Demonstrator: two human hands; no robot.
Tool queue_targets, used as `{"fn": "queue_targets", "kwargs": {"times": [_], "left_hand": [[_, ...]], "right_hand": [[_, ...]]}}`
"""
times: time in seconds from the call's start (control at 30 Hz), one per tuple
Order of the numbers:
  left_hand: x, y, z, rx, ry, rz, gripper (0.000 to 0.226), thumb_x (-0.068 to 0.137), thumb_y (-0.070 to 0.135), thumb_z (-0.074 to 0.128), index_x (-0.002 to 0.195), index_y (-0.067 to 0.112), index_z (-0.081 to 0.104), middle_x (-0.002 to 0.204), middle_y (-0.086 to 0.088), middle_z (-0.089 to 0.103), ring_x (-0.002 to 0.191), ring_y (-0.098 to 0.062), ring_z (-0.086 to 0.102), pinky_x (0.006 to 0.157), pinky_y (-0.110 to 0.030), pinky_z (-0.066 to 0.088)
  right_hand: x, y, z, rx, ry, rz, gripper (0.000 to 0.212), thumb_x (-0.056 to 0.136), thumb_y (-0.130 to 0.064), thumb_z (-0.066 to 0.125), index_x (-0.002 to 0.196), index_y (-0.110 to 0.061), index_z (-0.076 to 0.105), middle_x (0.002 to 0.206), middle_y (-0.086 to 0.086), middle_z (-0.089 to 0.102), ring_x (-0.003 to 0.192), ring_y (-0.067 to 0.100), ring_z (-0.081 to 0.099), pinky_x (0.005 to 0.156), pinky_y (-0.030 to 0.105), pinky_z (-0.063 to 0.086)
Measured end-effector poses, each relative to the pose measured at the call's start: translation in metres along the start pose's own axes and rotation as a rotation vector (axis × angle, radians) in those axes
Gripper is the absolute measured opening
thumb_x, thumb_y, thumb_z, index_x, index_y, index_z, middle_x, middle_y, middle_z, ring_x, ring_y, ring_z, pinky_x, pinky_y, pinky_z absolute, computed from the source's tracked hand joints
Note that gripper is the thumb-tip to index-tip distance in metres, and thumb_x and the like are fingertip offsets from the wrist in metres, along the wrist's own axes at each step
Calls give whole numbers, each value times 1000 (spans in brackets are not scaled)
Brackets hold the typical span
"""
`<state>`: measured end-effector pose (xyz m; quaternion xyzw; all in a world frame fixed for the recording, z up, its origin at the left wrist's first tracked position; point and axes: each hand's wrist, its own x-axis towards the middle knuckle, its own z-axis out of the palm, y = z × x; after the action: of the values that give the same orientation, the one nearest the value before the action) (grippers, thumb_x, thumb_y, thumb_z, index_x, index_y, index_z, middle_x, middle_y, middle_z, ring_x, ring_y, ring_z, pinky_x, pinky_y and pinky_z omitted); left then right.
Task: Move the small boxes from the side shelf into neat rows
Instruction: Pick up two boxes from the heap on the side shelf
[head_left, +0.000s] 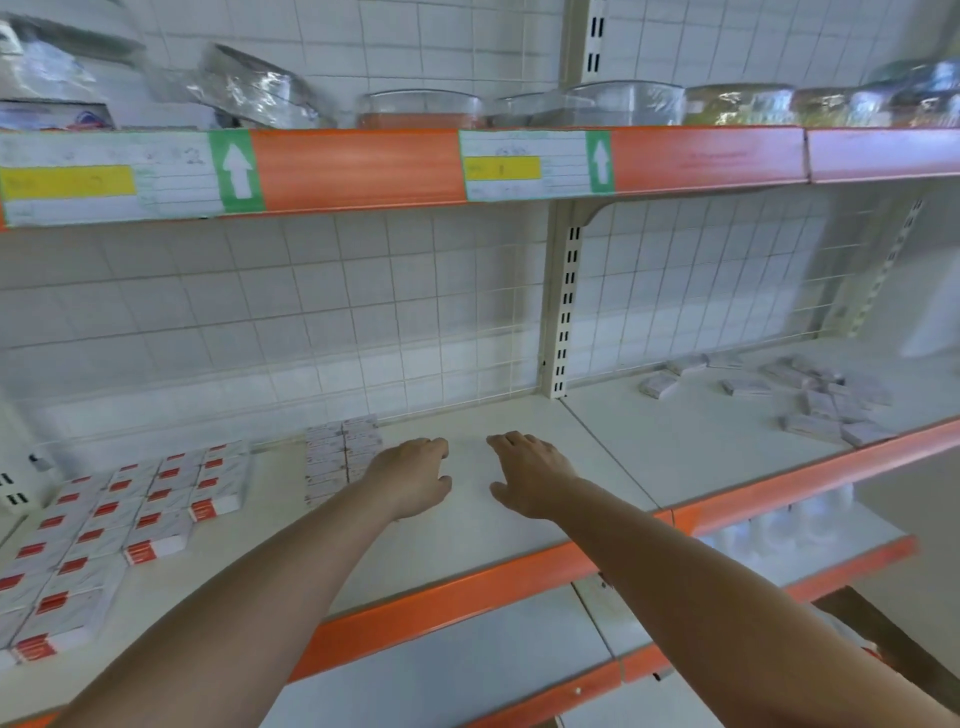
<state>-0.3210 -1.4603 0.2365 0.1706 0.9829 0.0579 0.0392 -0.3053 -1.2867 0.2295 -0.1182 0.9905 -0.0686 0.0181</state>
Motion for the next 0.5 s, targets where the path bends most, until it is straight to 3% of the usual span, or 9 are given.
{"fn": "queue_targets", "kwargs": {"times": [0.5], "left_hand": [[62, 141, 25, -61, -5, -72, 40, 96, 35, 46, 132, 18, 45, 130, -4, 53, 114, -22, 53, 91, -34, 47]], "right_hand": [[-22, 146, -24, 27, -25, -61, 63, 95, -31, 52, 149, -13, 26, 148, 9, 36, 135, 28, 35, 110, 38, 30]]}}
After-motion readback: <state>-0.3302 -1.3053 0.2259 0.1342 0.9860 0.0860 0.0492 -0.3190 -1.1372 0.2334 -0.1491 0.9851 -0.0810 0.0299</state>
